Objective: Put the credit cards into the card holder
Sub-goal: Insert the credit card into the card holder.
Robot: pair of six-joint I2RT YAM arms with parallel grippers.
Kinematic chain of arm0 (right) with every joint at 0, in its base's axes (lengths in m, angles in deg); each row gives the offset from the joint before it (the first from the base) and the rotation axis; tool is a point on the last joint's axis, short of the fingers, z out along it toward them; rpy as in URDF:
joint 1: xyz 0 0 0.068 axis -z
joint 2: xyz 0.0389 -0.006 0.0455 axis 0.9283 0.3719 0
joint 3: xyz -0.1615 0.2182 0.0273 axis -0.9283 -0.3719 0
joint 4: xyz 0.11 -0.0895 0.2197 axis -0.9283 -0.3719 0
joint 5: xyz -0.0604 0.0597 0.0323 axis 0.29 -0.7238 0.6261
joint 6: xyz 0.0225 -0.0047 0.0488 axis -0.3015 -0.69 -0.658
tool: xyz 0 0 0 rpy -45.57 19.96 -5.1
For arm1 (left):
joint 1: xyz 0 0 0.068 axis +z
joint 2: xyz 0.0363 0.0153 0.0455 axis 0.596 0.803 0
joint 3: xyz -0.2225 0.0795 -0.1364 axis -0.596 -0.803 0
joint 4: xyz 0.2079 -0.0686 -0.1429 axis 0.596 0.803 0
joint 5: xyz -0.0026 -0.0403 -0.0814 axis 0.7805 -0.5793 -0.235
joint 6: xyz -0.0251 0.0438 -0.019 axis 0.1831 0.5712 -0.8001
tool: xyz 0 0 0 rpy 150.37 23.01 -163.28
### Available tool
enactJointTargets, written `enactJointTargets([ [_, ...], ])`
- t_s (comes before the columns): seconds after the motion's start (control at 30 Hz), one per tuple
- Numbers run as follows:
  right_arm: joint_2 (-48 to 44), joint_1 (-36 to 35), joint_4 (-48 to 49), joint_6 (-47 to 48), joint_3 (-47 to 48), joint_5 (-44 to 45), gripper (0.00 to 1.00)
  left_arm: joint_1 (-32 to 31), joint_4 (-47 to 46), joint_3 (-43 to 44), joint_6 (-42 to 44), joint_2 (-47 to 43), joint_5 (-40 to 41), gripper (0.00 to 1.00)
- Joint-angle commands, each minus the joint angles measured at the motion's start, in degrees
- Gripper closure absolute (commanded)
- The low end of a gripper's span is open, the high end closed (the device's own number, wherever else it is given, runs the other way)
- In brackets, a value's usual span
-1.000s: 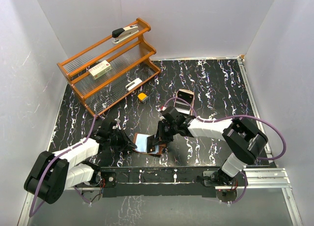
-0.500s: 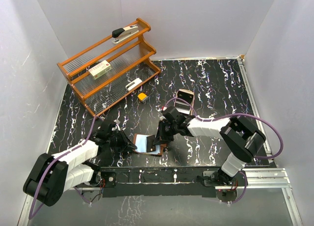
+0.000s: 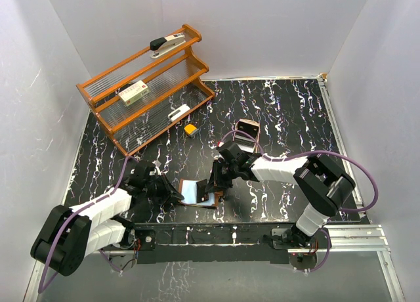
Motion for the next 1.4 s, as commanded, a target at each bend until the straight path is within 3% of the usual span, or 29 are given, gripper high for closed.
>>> enactJointTargets([
  [0.0, 1.0, 0.5, 1.7, -1.1, 2.1, 1.3, 1.00, -0.8, 0.7, -1.4, -0.1, -0.4, -3.0, 0.99],
  [0.5, 1.7, 0.6, 3.9, -3.3, 1.2, 0.7, 1.00, -1.3, -1.7, -2.0, -2.4, -0.7, -4.4, 0.96],
  [0.8, 1.2, 0.6, 2.0, -2.4, -0.2, 2.9, 0.86, -1.3, 3.8, 0.0, -0.8, -3.2, -2.3, 0.67],
  [1.0, 2.3, 0.5, 1.5, -1.4, -0.3, 3.7, 0.83, -1.3, 8.8, 1.3, 0.9, -4.2, -0.5, 0.64],
  [1.17, 2.4, 0.5, 1.5, -1.1, -0.8, 3.5, 0.88, -1.3, 10.3, 1.7, 1.6, -5.4, 0.2, 0.69],
  [1.37, 2.3, 0.4, 1.3, -0.6, -1.2, 3.0, 0.91, -1.3, 9.6, 1.2, 1.1, -5.7, 0.1, 0.95],
])
